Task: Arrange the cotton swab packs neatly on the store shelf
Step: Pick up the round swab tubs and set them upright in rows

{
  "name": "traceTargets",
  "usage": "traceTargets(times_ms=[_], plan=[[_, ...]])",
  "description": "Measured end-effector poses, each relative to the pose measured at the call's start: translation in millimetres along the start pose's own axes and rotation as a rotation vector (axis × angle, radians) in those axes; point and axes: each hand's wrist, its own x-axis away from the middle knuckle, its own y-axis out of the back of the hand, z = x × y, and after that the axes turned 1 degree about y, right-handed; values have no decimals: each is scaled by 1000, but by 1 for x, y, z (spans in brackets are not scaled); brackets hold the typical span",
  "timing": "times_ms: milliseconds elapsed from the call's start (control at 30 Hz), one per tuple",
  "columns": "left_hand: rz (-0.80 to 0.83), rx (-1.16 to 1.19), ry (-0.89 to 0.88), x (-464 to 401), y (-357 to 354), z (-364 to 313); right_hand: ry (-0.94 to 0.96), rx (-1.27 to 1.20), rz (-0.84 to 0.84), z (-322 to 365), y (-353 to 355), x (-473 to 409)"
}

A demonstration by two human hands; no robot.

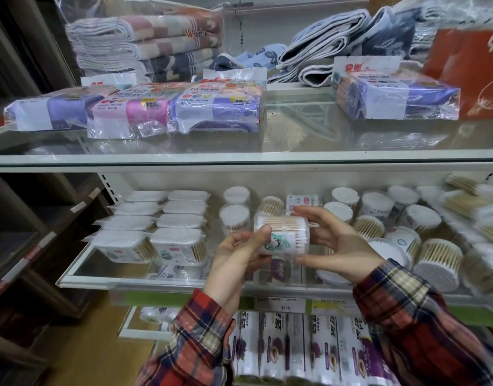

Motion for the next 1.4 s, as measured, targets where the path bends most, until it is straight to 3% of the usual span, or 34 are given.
traceTargets(times_ms=[233, 633, 833, 1133, 1400], plan=[[75, -10, -4, 1, 3, 5, -36, -87, -6, 6, 0, -4], [131, -107, 179, 2, 4, 15, -65, -94, -39, 12, -1, -17], [159, 4, 206, 4, 0, 17, -60, -58, -49, 14, -2, -22], [193, 387, 351, 8, -4, 19, -58, -165, 13, 22, -2, -19], [182, 469, 321, 9, -5, 23, -75, -253, 57, 18, -10, -22]])
